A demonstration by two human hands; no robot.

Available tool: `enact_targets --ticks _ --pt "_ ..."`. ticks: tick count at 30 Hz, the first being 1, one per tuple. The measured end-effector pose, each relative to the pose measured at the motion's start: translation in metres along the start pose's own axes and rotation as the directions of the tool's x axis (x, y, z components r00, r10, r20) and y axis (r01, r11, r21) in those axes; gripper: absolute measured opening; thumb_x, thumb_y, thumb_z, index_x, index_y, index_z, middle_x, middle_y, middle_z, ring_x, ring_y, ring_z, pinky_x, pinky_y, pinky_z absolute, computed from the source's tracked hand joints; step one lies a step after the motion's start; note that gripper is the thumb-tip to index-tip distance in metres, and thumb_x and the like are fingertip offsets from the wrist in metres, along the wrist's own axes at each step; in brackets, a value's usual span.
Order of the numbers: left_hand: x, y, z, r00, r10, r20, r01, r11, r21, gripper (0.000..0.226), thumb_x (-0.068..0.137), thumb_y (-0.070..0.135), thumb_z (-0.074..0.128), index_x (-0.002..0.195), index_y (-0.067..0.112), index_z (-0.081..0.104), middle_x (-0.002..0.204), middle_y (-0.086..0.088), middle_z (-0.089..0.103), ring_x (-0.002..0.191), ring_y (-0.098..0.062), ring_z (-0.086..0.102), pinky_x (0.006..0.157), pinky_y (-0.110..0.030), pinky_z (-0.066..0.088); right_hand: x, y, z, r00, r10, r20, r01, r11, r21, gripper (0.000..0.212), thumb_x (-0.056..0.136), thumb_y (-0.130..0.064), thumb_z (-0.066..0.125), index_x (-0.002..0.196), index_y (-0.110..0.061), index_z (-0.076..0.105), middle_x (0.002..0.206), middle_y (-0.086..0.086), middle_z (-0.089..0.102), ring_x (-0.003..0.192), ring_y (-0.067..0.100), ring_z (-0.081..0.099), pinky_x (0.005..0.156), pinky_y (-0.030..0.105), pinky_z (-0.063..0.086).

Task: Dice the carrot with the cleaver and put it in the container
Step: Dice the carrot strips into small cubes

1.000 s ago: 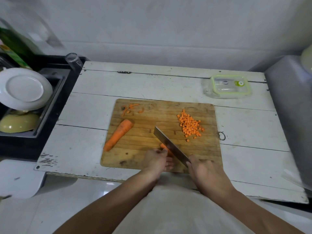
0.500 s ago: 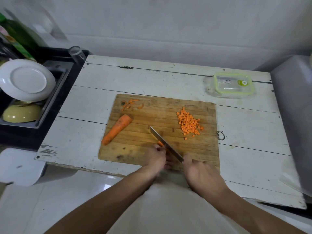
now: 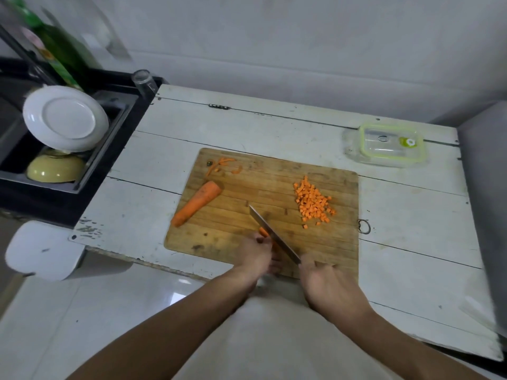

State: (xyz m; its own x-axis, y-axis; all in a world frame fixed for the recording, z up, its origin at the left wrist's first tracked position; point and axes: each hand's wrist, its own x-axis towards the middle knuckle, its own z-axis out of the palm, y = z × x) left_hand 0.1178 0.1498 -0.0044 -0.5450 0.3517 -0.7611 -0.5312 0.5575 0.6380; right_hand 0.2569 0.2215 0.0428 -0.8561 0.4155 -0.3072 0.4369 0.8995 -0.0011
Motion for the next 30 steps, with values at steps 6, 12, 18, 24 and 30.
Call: enact_targets --ticks 6,12,18,24,30 --pt "0.001 -0.002 0.002 0.999 0.029 -0.039 -0.029 1.0 0.005 0.02 0.101 0.017 0.051 0.105 0.008 0.068 0.085 -0.018 0.076 0.066 -0.036 0.075 0.063 -0.048 0.064 -0.003 0.001 0.009 0.999 -0.028 -0.028 0.028 1.0 -0.005 0.043 0.042 0.002 0.079 0.076 -0.011 0.057 0.041 0.008 0.05 0.027 0.031 0.048 0.028 0.027 0.032" --pt "-0.008 0.0 0.008 0.999 -0.008 -0.046 0.006 0.999 -0.039 0.019 0.109 0.021 0.045 0.1 0.007 0.055 0.089 -0.028 0.073 0.062 -0.033 0.072 0.048 -0.036 0.059 -0.001 0.004 -0.002 0.999 0.01 0.048 -0.01 1.0 0.006 0.019 0.082 -0.014 0.071 0.096 -0.014 0.059 0.071 0.008 0.07 0.056 0.034 0.068 0.045 0.035 0.048" --pt "-0.015 0.001 0.013 0.996 0.002 -0.094 -0.008 0.998 -0.066 0.016 0.108 0.025 0.047 0.1 0.014 0.056 0.08 -0.023 0.073 0.058 -0.034 0.072 0.051 -0.041 0.061 -0.002 0.004 -0.013 0.993 -0.079 0.087 0.077 0.997 0.022 0.022 0.09 -0.007 0.05 0.112 -0.01 0.051 0.092 0.01 0.072 0.08 0.035 0.072 0.058 0.037 0.046" --pt "-0.014 0.0 0.02 0.991 -0.022 -0.13 0.008 0.995 -0.103 0.008 0.103 0.017 0.053 0.103 0.012 0.059 0.094 -0.028 0.071 0.066 -0.038 0.069 0.05 -0.042 0.06 -0.003 0.008 -0.015 0.977 -0.206 0.06 0.201 0.976 0.079 0.027 0.097 -0.007 0.031 0.122 -0.01 0.039 0.109 0.012 0.068 0.096 0.033 0.069 0.065 0.038 0.038" --pt "-0.018 0.004 0.019 0.995 -0.042 -0.093 0.029 0.991 -0.13 0.012 0.109 0.015 0.046 0.097 0.013 0.049 0.088 -0.025 0.066 0.045 -0.025 0.062 0.038 -0.03 0.052 -0.003 0.011 -0.017 0.978 -0.198 0.062 0.188 0.972 0.142 0.028 0.093 -0.002 0.035 0.119 -0.011 0.04 0.109 0.01 0.068 0.098 0.033 0.069 0.068 0.038 0.046"
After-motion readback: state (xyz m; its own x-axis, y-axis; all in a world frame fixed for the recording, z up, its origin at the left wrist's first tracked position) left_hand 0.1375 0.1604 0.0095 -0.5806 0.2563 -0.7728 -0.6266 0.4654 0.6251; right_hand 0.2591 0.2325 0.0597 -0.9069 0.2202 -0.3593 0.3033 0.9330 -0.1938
